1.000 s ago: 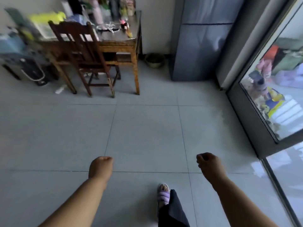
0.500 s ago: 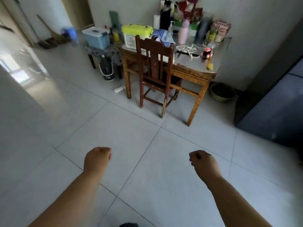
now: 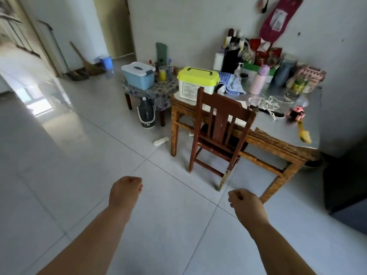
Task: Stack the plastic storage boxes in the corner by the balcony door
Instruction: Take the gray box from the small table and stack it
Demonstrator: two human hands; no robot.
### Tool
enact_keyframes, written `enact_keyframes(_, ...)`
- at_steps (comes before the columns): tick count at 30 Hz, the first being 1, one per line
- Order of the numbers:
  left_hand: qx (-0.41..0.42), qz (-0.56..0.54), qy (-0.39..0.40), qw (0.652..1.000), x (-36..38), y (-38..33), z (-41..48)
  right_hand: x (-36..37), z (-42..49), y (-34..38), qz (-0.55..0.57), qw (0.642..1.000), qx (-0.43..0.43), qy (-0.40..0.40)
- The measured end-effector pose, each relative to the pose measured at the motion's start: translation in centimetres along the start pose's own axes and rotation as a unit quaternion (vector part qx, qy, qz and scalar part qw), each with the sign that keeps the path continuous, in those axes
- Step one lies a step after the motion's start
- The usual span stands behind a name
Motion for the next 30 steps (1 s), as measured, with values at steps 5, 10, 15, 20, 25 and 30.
enact_keyframes(5, 0.027, -0.043, 0.023, 0.998, -0.3, -6.4, 10.8, 0.1, 9.6, 7.3, -0.004, 0.999, -0.036, -0.019)
enact_keyframes(10, 0.015, -0.054, 0.024, 0.998, -0.8, -9.9, 20.8, 0.7, 21.2, 15.2, -0.02, 0.998, -0.051, 0.007)
enact_keyframes(15, 0.0, -0.073, -0.025, 0.997, -4.4, -13.5, 30.0, 2.9, 33.2, 24.6, -0.059, 0.991, -0.098, 0.075)
enact_keyframes(20, 0.0, -0.101, -0.086, 0.991, -10.8, -17.1, 39.1, 7.7, 43.0, 35.7, -0.084, 0.978, -0.146, 0.124)
enact_keyframes(25, 0.001, -0.125, -0.12, 0.985, -16.8, -19.0, 49.3, 14.0, 51.9, 44.6, -0.102, 0.969, -0.174, 0.142)
enact_keyframes(30, -0.014, -0.133, -0.1, 0.986, -21.8, -21.1, 60.6, 19.2, 59.7, 52.8, -0.095, 0.972, -0.162, 0.142)
Point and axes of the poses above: each hand's wrist, its own z-axis towards the middle knuckle, its own x-axis out of the palm, y = z × x, the point moved 2 cm from there along z, towards the middle knuckle, and after that the axes turned 14 degrees about y, right-handed, at the moved point
